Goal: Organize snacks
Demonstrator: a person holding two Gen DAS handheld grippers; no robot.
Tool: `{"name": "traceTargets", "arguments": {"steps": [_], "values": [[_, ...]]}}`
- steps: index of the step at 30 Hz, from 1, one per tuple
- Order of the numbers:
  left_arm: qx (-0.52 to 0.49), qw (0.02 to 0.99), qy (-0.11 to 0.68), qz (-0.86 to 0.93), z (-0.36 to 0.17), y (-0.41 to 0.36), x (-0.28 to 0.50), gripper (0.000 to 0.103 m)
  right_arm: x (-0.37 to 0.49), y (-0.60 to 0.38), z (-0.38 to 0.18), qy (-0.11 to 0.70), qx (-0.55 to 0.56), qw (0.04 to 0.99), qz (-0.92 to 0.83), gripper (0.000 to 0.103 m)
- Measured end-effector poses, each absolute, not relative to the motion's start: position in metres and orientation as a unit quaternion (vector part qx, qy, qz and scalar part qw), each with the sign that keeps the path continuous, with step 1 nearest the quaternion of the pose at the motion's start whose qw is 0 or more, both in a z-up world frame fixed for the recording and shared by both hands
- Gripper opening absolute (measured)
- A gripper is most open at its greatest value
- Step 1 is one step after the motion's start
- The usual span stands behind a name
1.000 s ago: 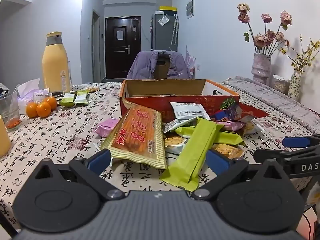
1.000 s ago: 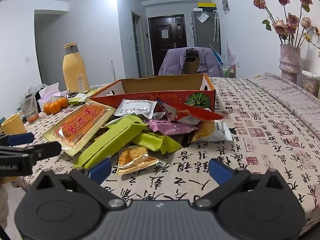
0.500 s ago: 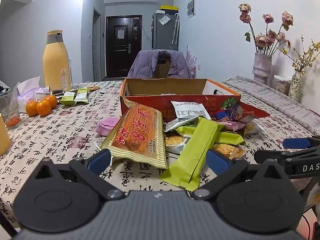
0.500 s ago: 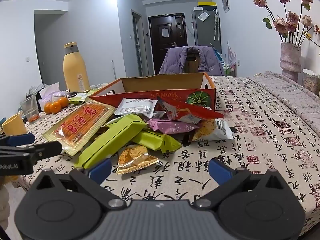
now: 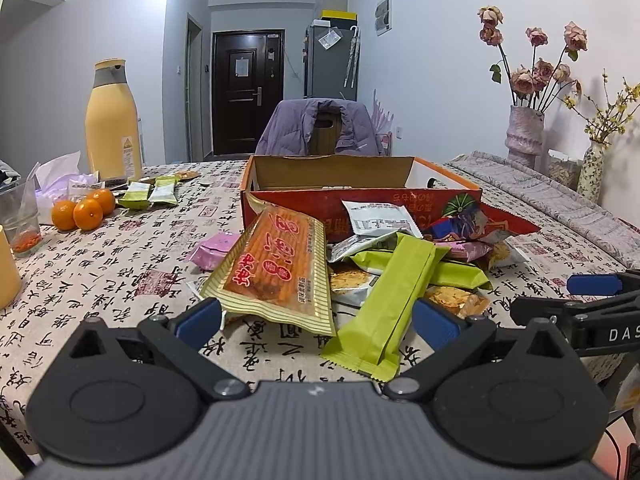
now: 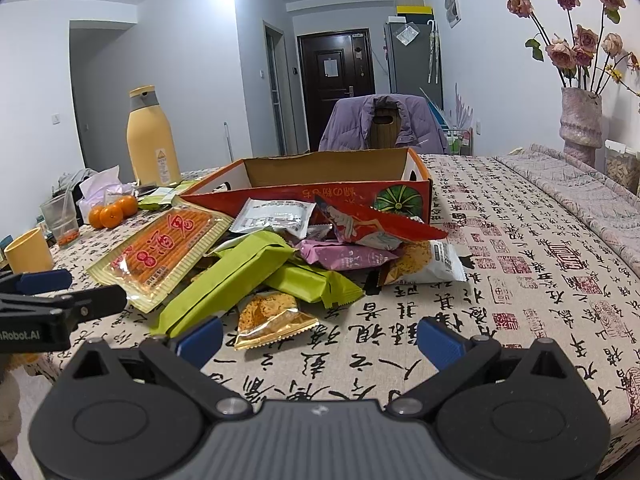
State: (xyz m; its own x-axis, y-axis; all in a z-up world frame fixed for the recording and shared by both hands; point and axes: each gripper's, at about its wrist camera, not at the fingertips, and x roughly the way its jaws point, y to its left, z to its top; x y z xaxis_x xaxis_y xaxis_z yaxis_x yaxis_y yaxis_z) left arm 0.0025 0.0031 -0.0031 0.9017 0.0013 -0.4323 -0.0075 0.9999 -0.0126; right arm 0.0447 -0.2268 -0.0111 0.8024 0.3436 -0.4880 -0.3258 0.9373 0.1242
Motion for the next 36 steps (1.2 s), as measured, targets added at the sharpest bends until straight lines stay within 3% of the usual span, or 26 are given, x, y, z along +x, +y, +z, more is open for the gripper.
{"name": "traceTargets", "arguments": {"steps": [36], "values": [[-0.01, 0.975, 0.221, 0.001, -0.0027, 0.0026, -0.0017, 0.103, 0.0435, -0.2273, -0.0113, 0.261, 0.02, 0.949, 0.177, 0.103]]}}
